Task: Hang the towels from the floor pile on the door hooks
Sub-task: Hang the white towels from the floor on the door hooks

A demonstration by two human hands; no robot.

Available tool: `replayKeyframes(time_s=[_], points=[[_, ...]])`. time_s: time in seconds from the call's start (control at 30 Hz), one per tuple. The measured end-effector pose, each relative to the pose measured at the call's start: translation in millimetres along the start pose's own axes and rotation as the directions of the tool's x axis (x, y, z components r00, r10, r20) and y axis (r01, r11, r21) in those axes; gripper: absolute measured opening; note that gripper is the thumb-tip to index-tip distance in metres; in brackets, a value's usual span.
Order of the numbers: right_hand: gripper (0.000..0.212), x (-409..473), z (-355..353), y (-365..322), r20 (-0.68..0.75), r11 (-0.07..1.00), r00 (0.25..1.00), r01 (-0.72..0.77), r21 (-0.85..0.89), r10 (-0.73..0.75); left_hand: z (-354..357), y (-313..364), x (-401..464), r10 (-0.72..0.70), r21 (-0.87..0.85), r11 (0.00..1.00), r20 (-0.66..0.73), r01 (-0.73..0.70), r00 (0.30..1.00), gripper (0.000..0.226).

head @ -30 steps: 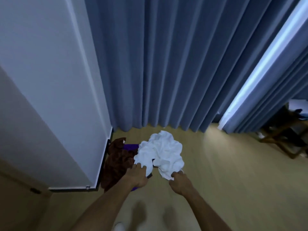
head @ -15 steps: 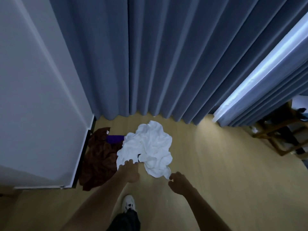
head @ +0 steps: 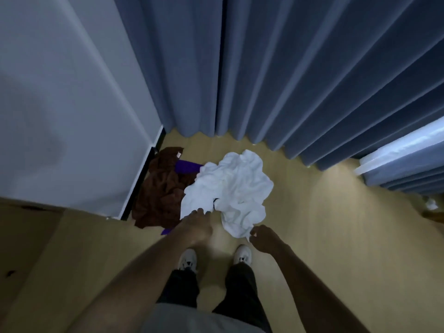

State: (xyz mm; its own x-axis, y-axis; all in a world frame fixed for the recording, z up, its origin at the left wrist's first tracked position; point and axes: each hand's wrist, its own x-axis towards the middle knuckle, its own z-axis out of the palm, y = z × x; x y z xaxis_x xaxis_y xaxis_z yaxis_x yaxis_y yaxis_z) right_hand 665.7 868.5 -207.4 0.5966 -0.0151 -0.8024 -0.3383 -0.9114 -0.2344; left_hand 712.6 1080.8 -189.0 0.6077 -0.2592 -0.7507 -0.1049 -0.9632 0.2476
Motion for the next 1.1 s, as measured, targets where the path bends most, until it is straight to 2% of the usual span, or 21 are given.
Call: replayKeyframes(time_s=[0.07,0.1,0.17,0.2,0.27,0.33,0.47,0.53,0.57,0.63,0.8,0.93,1.1], points=[[0.023,33.4,-2.8,11.1,0.0,0.999,0.999,0.051,-0.007,-0.051,5.3,2.0,7.6,-0.058,-0.056,0.997,0.015,0.059,0.998,0.046],[0.02,50.5,-4.9,14.9,0.097,0.999,0.994,0.054,0.005,-0.054,9.9,2.1,13.5,-0.096,-0.074,0.992,0.025,0.097,0.995,0.05],[0.016,75.5,-7.6,18.7,0.132,0.987,0.978,0.162,-0.014,-0.159,22.2,3.3,26.8,-0.165,-0.119,0.978,0.062,0.172,0.984,0.053],[0.014,81.1,-6.9,18.3,0.154,0.993,0.981,0.12,0.012,-0.121,31.2,4.9,33.3,-0.184,-0.148,0.969,0.093,0.197,0.978,0.053],[0.026,102.9,0.5,27.1,0.085,0.989,0.985,0.147,0.022,-0.148,48.7,7.6,47.9,-0.195,-0.184,0.958,0.149,0.221,0.969,0.053],[0.029,126.3,7.4,33.6,0.135,0.992,0.983,0.116,0.053,-0.122,65.4,8.4,65.1,-0.21,-0.217,0.945,0.174,0.245,0.962,0.053],[0.024,192.1,35.5,49.3,0.169,0.998,0.983,0.067,0.008,-0.067,99.8,2.7,117.1,-0.204,-0.277,0.93,0.151,0.24,0.967,0.049],[0.019,226.6,47.8,52.7,0.233,0.996,0.972,0.054,-0.07,-0.037,118.3,-3.3,149.4,-0.222,-0.294,0.923,0.124,0.25,0.967,0.044],[0.025,244.3,53.3,53.7,0.248,0.996,0.969,0.03,-0.086,-0.008,126.4,-7.5,166.0,-0.247,-0.299,0.915,0.114,0.27,0.962,0.042],[0.035,285.0,68.2,57.0,0.244,0.996,0.97,0.002,-0.094,0.021,146.5,-17.4,201.3,-0.246,-0.313,0.913,0.091,0.262,0.965,0.043],[0.039,383.1,110.8,59.9,0.212,0.992,0.977,-0.012,-0.129,0.039,203.7,-49.0,282.1,-0.19,-0.303,0.931,0.074,0.204,0.979,0.047],[0.042,452.9,147.6,68.2,0.189,0.977,0.982,0.031,-0.212,0.01,250.2,-72.5,328.9,-0.171,-0.347,0.918,0.098,0.194,0.98,0.05],[0.045,514.4,183.3,76.5,0.113,0.96,0.991,-0.033,-0.279,0.067,302.5,-106.2,359.9,-0.176,-0.422,0.877,0.164,0.23,0.971,0.053]])
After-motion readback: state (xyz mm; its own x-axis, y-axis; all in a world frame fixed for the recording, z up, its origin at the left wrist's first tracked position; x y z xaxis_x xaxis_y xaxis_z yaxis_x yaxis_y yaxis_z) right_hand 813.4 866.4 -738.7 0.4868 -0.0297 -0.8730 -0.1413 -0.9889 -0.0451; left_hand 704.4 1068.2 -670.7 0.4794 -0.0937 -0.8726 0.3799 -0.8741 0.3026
